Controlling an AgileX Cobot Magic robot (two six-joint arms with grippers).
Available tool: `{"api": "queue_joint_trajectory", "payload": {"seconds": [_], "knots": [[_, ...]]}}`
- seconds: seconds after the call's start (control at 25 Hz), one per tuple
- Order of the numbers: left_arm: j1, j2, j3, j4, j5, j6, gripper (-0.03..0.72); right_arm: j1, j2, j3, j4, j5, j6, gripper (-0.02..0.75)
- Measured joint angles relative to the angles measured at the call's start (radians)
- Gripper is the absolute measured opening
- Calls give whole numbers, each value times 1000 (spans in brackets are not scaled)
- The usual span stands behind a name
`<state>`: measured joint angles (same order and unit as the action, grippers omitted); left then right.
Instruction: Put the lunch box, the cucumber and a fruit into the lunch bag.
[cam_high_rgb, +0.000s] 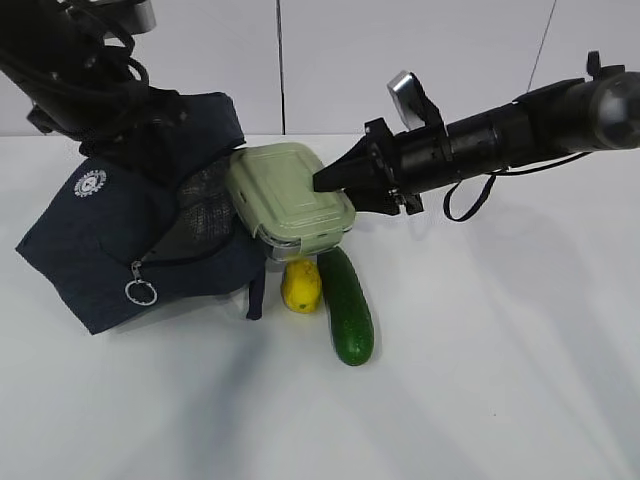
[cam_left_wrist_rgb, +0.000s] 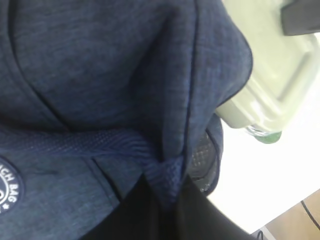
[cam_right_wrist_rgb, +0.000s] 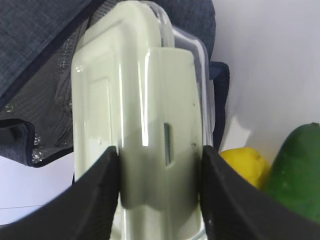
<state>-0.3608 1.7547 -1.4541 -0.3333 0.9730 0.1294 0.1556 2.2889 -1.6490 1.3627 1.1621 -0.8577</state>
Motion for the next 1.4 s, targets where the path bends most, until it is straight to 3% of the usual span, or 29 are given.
{"api": "queue_joint_trajectory", "payload": {"seconds": [1.0,1.4], "knots": [[-26,2,0,-43,0,4,-7,139,34,-83,89,-29,-24,364],[-26,6,0,-54,-14,5,-8,182,126,-83,197,-53,-54,363]]}}
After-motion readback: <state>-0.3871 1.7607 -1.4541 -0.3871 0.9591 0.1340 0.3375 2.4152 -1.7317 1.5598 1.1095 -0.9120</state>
